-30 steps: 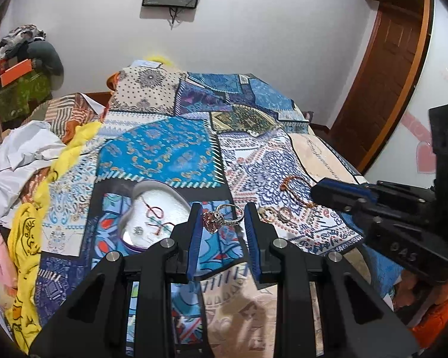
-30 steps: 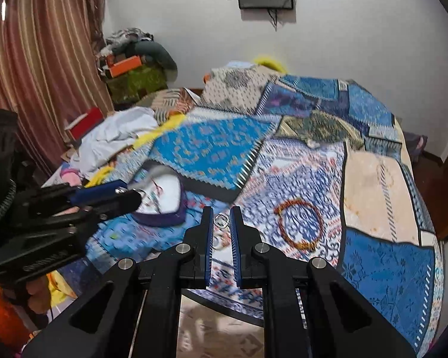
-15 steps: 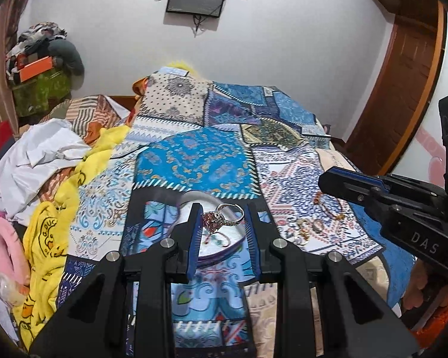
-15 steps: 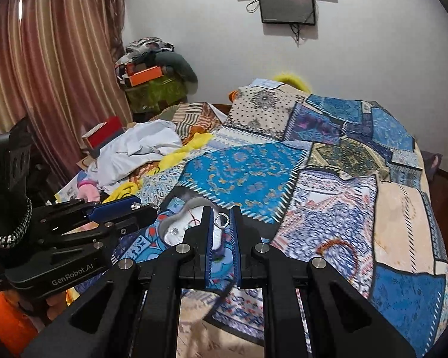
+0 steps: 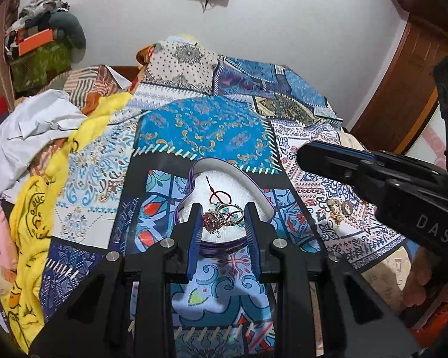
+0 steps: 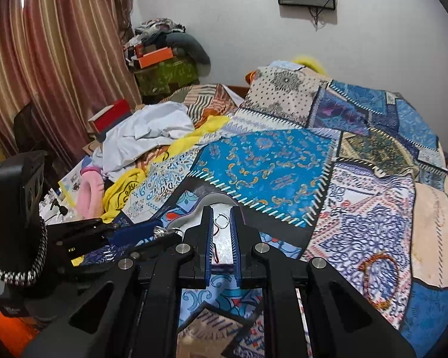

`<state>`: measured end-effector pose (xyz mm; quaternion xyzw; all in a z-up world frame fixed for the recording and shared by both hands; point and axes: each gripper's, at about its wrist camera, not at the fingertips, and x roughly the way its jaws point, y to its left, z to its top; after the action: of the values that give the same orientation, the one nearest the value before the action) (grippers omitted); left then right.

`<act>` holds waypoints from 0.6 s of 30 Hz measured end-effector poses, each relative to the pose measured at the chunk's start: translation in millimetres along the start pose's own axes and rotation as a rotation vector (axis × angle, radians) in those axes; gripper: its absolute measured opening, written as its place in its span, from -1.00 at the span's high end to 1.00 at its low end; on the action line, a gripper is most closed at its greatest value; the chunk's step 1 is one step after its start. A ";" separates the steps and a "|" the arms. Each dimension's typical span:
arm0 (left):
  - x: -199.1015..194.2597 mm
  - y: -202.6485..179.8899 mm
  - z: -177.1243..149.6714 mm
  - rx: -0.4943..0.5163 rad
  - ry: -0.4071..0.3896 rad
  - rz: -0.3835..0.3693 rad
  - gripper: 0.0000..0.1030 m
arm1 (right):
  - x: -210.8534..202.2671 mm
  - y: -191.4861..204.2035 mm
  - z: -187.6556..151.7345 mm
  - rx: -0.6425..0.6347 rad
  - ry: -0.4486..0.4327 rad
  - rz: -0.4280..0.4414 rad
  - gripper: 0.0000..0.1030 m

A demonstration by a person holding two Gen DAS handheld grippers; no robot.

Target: Organize jewelry

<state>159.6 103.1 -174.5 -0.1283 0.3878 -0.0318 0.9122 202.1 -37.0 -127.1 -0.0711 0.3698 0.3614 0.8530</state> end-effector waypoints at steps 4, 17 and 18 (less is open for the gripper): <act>12.2 0.6 -0.2 0.013 0.020 -0.010 0.47 | 11.4 -1.3 3.7 -0.001 0.014 0.010 0.81; 28.6 10.9 -1.2 -0.001 0.056 -0.027 0.47 | 46.2 -1.4 4.1 -0.001 0.092 0.032 0.81; 28.7 11.6 -1.4 -0.002 0.056 -0.029 0.47 | 48.2 -1.7 3.8 0.002 0.099 0.035 0.81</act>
<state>178.1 109.5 -198.5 -0.1337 0.4114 -0.0480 0.9003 227.9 -9.6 -157.4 -0.0816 0.4132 0.3718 0.8273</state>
